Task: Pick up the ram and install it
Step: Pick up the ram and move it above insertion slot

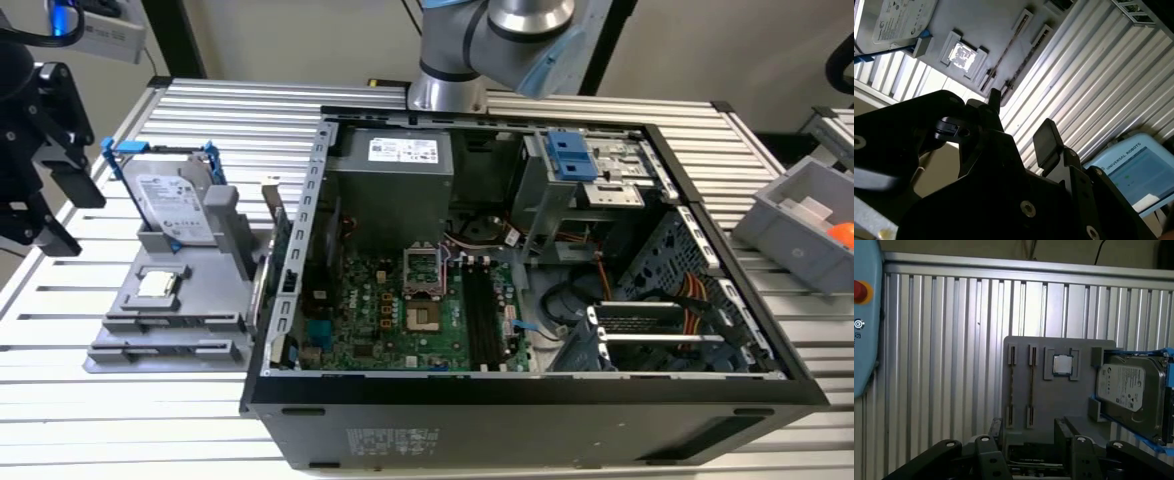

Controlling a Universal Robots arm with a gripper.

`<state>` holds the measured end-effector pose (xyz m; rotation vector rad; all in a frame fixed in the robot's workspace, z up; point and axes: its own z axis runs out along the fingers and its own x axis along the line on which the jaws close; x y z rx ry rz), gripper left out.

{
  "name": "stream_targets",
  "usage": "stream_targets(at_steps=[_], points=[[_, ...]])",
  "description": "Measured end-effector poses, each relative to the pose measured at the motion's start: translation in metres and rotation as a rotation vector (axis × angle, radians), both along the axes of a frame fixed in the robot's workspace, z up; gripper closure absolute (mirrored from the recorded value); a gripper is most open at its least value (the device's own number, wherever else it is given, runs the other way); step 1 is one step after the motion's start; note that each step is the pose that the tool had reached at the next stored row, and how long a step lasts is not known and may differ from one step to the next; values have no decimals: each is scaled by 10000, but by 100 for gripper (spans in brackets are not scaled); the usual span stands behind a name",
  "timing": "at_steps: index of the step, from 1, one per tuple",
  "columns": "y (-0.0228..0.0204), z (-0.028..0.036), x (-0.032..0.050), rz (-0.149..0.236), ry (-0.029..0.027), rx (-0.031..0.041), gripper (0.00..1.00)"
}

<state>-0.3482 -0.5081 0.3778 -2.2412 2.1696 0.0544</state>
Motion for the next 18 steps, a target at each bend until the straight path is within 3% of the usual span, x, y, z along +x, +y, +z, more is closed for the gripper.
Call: stream_targets(at_steps=[18], points=[[7, -83, -1, 0, 0, 0, 0]])
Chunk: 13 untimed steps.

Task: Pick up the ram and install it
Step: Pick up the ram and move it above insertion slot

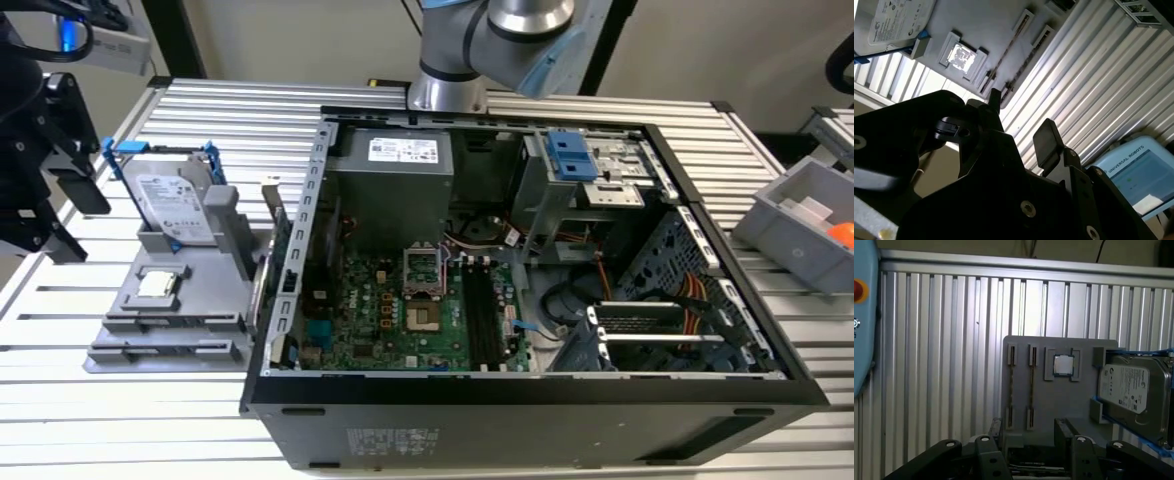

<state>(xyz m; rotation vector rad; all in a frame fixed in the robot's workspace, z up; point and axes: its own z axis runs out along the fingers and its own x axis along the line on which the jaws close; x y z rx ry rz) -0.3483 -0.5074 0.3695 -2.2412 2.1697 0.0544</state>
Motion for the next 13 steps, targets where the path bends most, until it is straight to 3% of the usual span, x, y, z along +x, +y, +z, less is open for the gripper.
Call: stream_targets(at_steps=[4, 8, 13], points=[[1, -25, 0, 1, -1, 1, 0], [0, -41, 0, 0, 3, -86, 0], [1, -82, 0, 1, 3, -91, 0]])
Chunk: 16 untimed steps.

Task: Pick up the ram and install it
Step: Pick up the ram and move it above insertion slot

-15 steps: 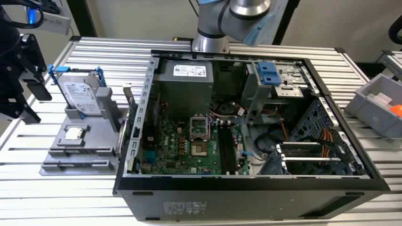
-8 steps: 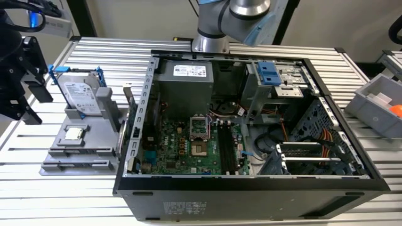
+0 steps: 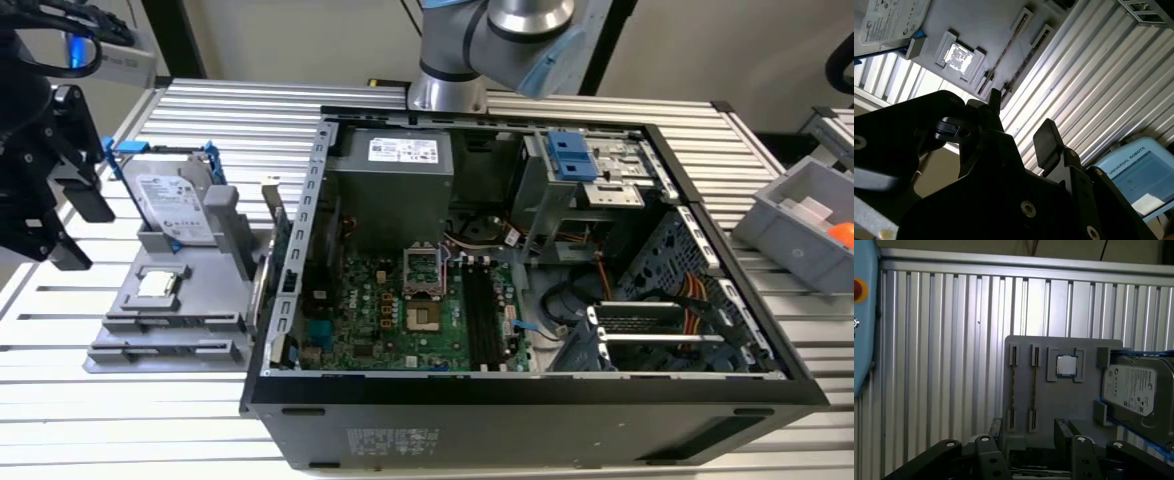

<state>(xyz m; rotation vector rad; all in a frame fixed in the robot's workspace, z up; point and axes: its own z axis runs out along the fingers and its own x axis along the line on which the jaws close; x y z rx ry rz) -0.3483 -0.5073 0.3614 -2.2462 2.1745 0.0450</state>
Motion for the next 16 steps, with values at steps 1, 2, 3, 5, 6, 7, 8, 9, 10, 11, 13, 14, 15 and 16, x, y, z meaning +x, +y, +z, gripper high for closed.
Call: stream_targets(at_steps=[1, 2, 3, 5, 6, 7, 8, 9, 10, 11, 13, 14, 15, 16], points=[[0, -8, 0, 0, 0, 0, 0], [0, -14, 0, 0, 0, 0, 0], [0, -21, 0, 0, 1, -1, 0], [0, -32, 0, 0, 0, 0, 0], [1, -38, 0, 0, 0, 0, 0], [1, -43, 0, 0, 0, 0, 0], [1, -48, 0, 0, 0, 0, 0], [1, -54, 0, -2, 0, 0, 0], [1, -59, 0, -2, 0, 0, 0], [1, -64, 0, -5, 0, 0, 0], [1, -73, 0, -13, 0, 0, 0], [1, -78, 0, -18, 1, 0, 0], [1, -83, 0, -25, 0, 0, 0], [1, -88, 0, -34, 0, 0, 0]])
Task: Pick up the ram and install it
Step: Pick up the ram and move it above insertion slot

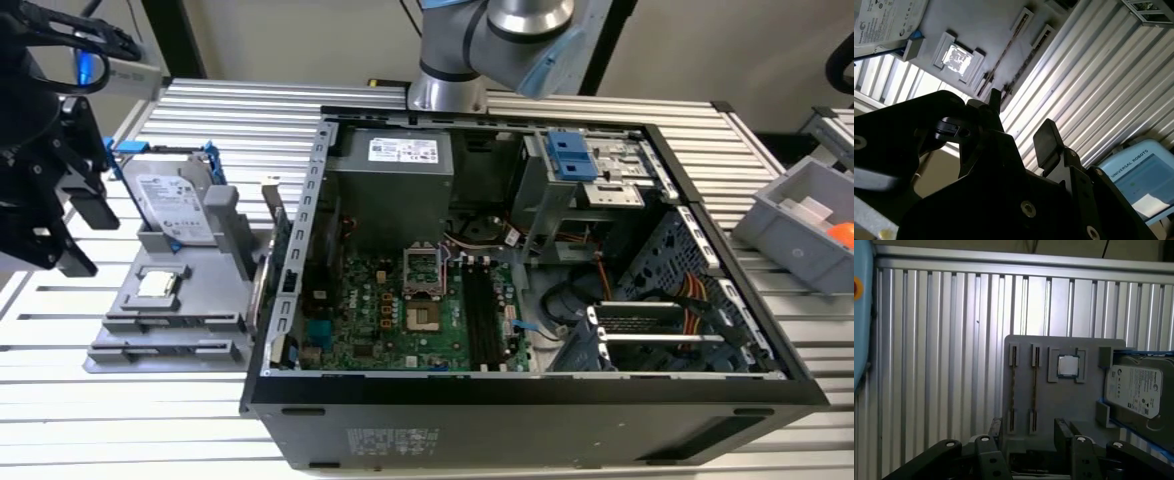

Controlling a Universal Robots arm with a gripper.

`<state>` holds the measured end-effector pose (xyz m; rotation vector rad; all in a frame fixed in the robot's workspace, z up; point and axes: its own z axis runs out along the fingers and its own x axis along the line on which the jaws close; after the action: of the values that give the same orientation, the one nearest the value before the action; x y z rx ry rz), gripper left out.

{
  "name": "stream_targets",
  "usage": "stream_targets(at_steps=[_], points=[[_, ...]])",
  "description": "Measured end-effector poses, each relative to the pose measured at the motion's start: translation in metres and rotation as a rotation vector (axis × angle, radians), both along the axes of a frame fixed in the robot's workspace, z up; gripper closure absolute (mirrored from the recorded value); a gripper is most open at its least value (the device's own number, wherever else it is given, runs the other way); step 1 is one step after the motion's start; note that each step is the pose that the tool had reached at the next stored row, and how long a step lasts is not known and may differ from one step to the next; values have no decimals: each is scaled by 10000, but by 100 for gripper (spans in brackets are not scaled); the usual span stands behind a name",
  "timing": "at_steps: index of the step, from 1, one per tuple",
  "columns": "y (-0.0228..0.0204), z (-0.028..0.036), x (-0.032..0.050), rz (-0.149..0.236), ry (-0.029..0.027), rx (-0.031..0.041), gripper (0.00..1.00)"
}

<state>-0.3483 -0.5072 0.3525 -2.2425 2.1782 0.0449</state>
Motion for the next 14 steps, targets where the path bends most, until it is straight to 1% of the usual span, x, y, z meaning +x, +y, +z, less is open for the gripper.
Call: stream_targets(at_steps=[14], points=[[2, -77, 0, -18, 0, 0, 0]])
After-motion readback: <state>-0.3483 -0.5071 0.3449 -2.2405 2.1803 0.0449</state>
